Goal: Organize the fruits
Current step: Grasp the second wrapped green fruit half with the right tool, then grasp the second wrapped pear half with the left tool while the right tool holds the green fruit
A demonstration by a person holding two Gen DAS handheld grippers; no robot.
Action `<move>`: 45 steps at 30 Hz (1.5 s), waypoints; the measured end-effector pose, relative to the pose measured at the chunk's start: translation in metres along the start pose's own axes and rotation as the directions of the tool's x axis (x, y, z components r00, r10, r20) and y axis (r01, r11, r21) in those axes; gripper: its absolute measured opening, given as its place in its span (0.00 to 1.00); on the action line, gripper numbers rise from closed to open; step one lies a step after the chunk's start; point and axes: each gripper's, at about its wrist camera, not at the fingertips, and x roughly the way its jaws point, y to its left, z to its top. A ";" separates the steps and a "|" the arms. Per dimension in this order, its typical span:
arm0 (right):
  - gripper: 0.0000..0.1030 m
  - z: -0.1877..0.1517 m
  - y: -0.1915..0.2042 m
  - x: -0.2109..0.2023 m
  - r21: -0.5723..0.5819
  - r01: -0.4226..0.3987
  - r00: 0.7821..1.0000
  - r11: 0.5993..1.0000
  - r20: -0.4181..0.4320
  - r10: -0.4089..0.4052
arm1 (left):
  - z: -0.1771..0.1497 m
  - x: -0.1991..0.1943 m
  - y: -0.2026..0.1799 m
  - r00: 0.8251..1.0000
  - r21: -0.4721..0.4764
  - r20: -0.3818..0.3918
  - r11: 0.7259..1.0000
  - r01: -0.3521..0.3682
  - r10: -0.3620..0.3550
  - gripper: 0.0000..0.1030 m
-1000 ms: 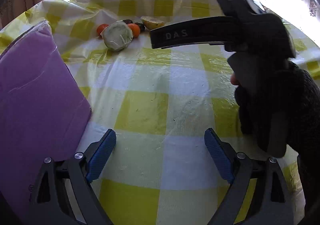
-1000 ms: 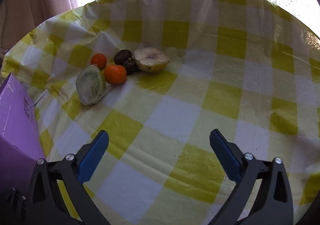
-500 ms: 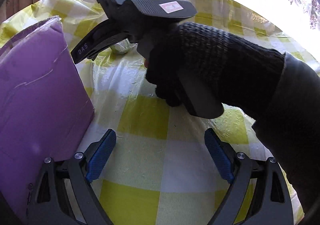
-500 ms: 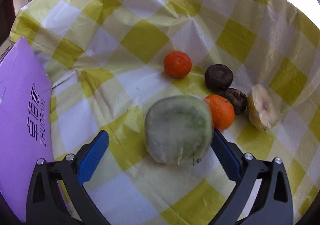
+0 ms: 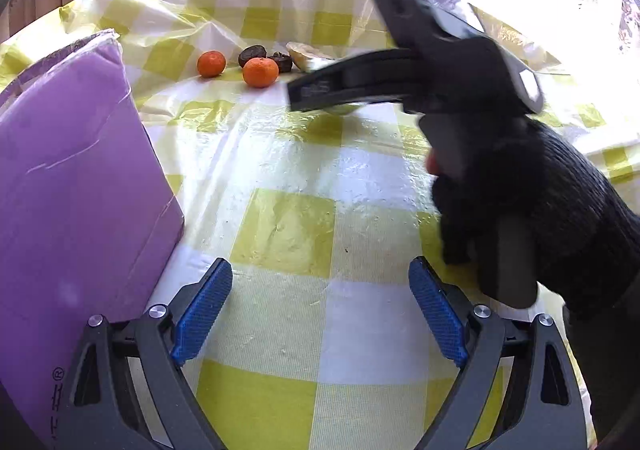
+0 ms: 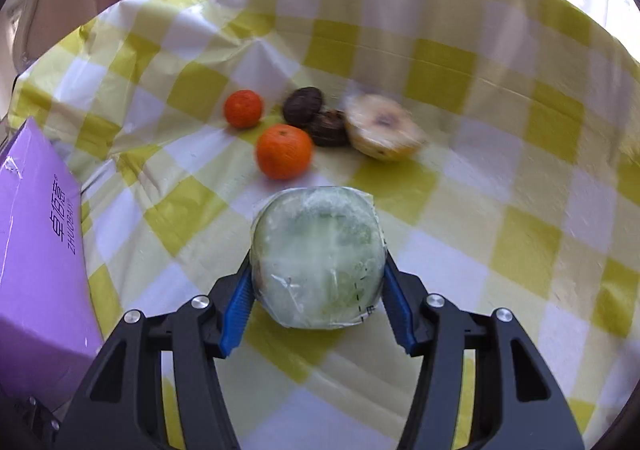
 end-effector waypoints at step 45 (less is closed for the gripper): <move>0.57 -0.081 -0.134 -0.072 0.460 -0.049 0.990 0.886 0.137 -0.016 | 0.217 0.187 -0.045 0.910 0.172 0.031 0.895 -0.413 0.414 0.85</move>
